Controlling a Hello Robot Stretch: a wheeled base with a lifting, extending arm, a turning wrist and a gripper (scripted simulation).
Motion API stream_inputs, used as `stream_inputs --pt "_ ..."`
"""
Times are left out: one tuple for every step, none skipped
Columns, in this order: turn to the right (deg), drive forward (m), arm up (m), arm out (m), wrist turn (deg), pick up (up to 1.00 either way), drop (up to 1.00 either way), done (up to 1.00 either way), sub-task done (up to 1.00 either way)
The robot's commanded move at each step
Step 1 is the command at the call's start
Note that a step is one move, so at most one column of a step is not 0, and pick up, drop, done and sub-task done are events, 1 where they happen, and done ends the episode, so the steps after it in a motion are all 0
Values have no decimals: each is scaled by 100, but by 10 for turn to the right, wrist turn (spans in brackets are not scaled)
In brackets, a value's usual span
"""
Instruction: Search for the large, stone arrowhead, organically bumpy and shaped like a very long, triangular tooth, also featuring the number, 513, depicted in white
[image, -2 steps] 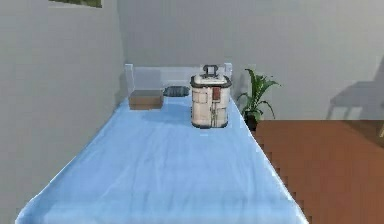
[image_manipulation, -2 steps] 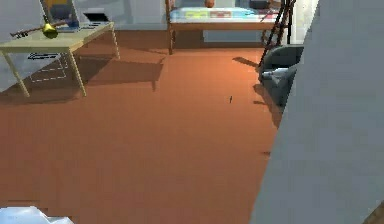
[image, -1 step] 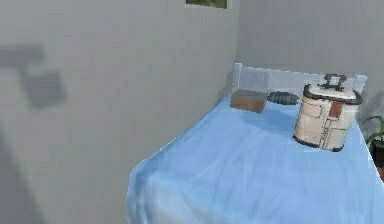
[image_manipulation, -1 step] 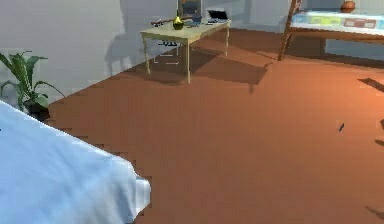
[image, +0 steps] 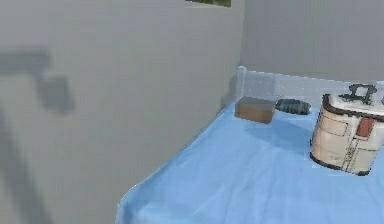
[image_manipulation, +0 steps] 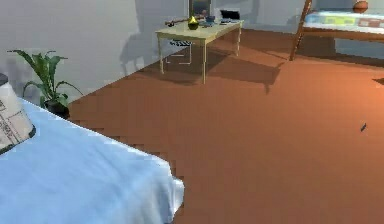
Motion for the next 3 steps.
stream_inputs --pt "-450 0 0 0 0 0 0 0 0" --pt "-450 0 0 0 0 0 0 0 0" --pt "-210 0 0 0 0 0 0 0 0"
